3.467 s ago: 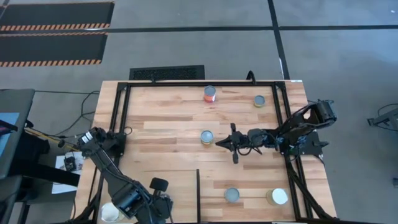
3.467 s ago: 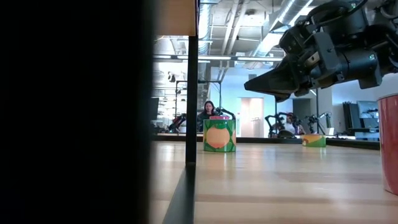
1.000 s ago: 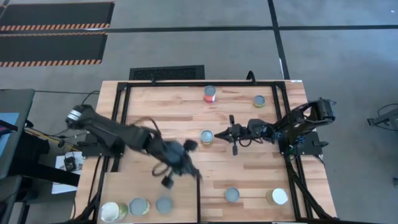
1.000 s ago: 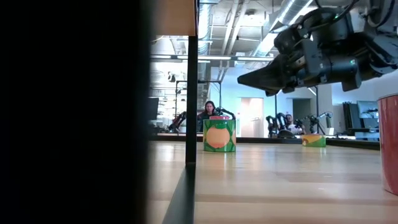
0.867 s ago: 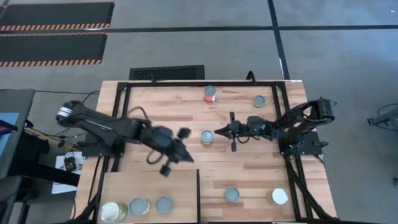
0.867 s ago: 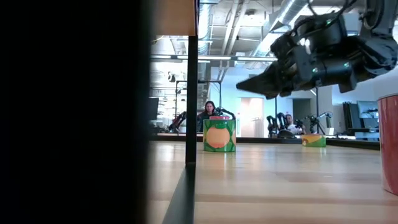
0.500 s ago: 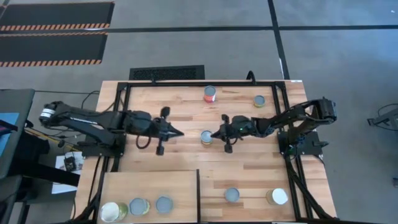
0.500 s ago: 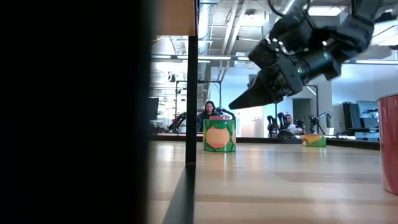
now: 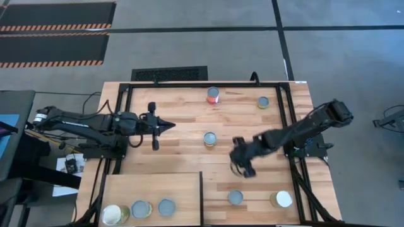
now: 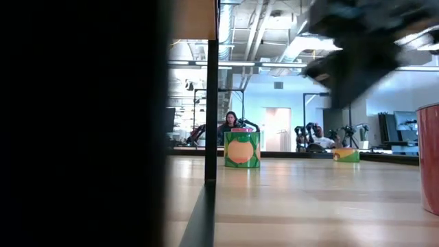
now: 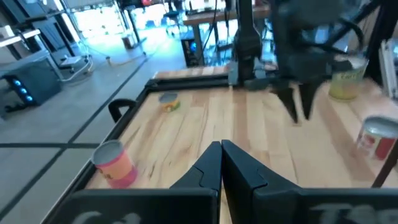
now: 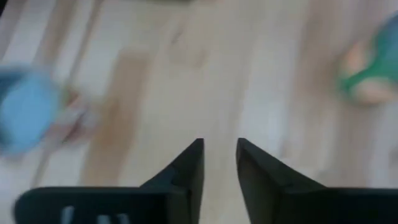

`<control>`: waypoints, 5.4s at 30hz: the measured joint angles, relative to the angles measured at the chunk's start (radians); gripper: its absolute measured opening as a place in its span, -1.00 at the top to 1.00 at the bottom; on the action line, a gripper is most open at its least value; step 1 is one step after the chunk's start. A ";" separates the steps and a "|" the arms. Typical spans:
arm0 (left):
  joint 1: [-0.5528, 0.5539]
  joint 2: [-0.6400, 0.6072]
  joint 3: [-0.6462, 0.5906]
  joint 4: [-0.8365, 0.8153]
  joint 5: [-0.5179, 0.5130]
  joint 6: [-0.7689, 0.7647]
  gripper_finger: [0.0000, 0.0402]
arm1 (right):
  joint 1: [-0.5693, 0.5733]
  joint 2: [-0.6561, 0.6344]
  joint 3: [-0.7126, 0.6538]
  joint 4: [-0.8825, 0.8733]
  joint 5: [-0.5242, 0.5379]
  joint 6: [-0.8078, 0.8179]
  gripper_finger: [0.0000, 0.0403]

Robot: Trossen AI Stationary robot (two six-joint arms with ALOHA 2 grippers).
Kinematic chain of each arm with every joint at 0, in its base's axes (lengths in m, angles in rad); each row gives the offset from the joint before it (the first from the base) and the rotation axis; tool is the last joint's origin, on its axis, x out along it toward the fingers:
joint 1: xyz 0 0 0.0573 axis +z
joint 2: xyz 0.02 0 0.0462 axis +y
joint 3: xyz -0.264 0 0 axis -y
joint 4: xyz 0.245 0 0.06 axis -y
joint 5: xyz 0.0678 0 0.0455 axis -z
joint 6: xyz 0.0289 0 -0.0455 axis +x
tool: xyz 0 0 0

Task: Pick and place cans onto a shelf
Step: Put the canned diced tomatoes on the shelf, then put the canned peaches on the shelf

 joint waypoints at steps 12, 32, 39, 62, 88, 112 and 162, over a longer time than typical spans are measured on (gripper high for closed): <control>0.000 -0.042 -0.014 0.004 -0.006 -0.032 1.00 | 0.460 0.124 0.152 -0.098 0.221 0.133 -0.08; -0.001 -0.039 -0.013 0.011 -0.007 0.001 1.00 | 0.491 0.425 0.381 -0.105 0.263 0.137 0.38; -0.001 -0.039 -0.013 0.011 -0.007 -0.017 1.00 | 0.443 0.399 0.381 -0.107 0.185 0.131 0.74; -0.001 -0.039 -0.013 0.006 -0.007 -0.017 1.00 | 0.366 0.191 0.762 -0.056 0.275 -0.169 0.91; -0.001 -0.039 -0.013 0.003 -0.007 -0.006 1.00 | 0.228 0.621 1.137 -0.184 -0.007 -0.452 0.90; -0.001 -0.039 -0.013 -0.006 -0.007 -0.007 1.00 | 0.215 0.669 1.137 -0.137 -0.071 -0.424 0.61; -0.039 0.232 -0.012 0.204 0.098 0.021 1.00 | -0.150 -0.315 -0.497 0.946 0.302 -0.183 0.96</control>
